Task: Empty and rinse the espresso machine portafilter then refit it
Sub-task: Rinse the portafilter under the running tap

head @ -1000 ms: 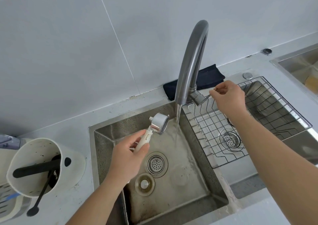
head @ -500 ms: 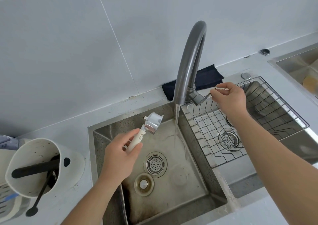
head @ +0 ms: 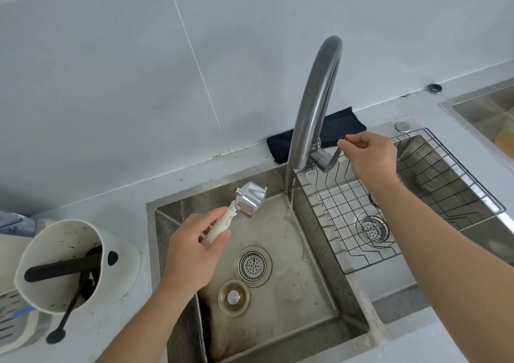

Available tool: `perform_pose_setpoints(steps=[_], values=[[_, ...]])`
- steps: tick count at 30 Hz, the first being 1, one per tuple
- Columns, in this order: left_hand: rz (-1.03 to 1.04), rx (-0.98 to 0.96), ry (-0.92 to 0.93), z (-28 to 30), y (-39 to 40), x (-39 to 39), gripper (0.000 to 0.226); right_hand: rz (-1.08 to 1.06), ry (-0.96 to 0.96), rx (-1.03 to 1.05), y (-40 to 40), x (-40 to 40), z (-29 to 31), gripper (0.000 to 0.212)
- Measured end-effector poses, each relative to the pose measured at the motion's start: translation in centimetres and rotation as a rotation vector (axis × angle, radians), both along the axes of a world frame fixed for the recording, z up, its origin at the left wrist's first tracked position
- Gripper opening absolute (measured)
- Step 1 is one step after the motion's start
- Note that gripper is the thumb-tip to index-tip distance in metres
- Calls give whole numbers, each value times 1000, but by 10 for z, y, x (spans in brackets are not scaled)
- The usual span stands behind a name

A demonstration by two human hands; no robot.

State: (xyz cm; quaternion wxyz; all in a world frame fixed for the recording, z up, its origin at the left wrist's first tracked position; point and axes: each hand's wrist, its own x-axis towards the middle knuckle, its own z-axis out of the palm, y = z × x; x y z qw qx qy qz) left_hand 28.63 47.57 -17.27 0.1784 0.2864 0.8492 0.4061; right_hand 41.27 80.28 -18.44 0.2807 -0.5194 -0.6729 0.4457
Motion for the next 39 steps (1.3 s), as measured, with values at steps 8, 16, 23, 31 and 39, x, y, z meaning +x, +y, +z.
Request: perform_pose_setpoints(steps=[8,16,23,31,39], values=[[-9,0,26,0,0,1,43,8,-37,22,-1,1,2,14],[46,27,-58,5,-7,7,38,26,-66,20,-4,2,4,19],[194,143,-289,12,-8,22,39,56,-102,-14,-12,5,12,32],[426,325,-701,28,-9,38,20,105,-119,-54,-38,22,23,33],[407,389,-834,45,-19,52,18,207,98,-304,-126,49,40,11]])
